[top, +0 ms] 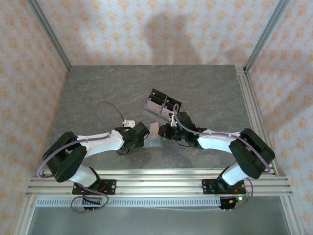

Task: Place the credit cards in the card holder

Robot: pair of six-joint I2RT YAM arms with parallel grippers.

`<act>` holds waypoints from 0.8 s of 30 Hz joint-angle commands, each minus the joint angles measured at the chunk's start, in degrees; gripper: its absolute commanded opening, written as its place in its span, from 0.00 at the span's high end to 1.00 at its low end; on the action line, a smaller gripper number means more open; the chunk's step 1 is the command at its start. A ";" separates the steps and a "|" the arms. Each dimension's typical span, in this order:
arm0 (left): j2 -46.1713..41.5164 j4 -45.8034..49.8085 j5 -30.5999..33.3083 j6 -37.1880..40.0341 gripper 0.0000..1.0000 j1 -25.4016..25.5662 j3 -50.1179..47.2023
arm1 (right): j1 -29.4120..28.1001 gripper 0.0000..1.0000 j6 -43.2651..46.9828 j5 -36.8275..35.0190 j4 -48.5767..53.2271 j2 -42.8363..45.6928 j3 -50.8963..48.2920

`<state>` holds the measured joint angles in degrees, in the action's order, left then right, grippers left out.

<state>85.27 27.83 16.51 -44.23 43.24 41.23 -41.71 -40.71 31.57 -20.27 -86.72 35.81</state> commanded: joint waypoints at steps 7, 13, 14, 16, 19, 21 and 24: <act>0.25 4.77 2.74 -3.05 0.00 1.62 -1.43 | -0.99 1.00 -5.86 1.04 -16.71 -4.55 -4.53; 0.16 5.22 2.99 -3.58 0.00 1.80 -1.32 | -1.09 1.00 -7.70 1.03 -22.66 -7.26 -6.45; 0.15 5.38 3.04 -3.56 0.00 1.93 -1.25 | -1.08 1.00 -7.90 1.04 -23.20 -7.56 -6.71; 0.15 5.61 3.26 -3.82 0.00 1.85 -1.21 | -1.09 1.00 -8.39 1.11 -24.37 -8.42 -6.96; 0.16 5.87 3.44 -4.01 0.00 1.86 -1.24 | -1.09 1.00 -9.05 1.28 -25.83 -9.43 -7.20; 0.15 5.88 3.57 -4.16 0.00 1.88 -1.25 | -1.18 1.00 -9.43 1.48 -26.46 -9.93 -7.26; 0.24 6.38 4.05 -4.45 0.00 1.93 -1.17 | -1.35 1.00 -9.78 1.50 -27.25 -10.62 -7.48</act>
<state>85.27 29.17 18.28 -47.88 44.64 41.08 -42.48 -49.71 32.62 -43.29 -96.60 29.17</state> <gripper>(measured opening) 0.998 0.040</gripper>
